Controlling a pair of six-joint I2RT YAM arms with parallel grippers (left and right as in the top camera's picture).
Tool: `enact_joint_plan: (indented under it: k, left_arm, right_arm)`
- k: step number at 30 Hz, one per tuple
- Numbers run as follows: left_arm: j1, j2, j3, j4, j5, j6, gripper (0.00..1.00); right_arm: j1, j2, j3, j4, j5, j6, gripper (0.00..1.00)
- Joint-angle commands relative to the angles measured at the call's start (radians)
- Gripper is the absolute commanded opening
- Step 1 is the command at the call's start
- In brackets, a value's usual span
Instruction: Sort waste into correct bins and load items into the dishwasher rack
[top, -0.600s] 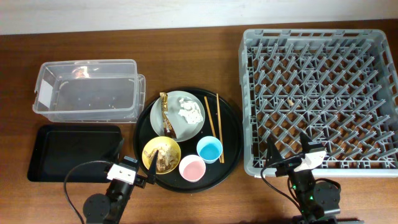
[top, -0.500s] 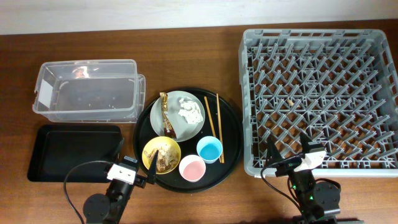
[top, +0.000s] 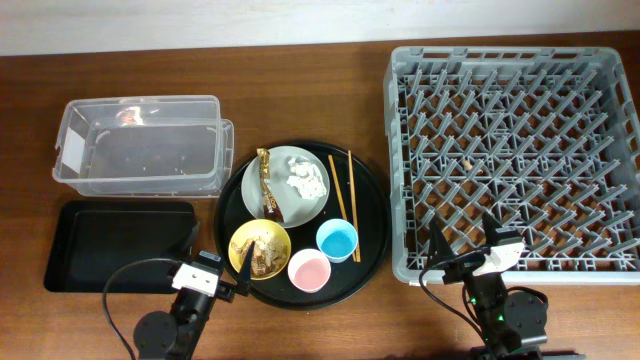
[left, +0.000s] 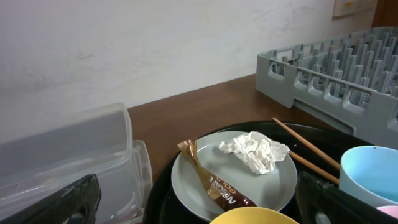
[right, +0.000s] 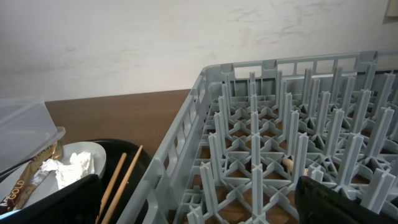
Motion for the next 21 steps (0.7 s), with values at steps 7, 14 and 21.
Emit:
enact_joint_plan:
  k: [7, 14, 21]
  left_arm:
    - [0.006, -0.005, -0.003, -0.005, 0.011, 0.013, 0.99]
    - [0.006, -0.005, -0.003, -0.005, 0.011, 0.013, 0.99]
    - [0.003, 0.006, -0.002, 0.002, 0.199, 0.005, 0.99]
  right_arm:
    - [-0.008, -0.006, -0.009, 0.003, -0.012, 0.005, 0.99]
    - [-0.008, -0.006, -0.009, 0.003, -0.012, 0.005, 0.99]
    - [-0.008, 0.012, -0.009, 0.01, -0.064, 0.067, 0.99]
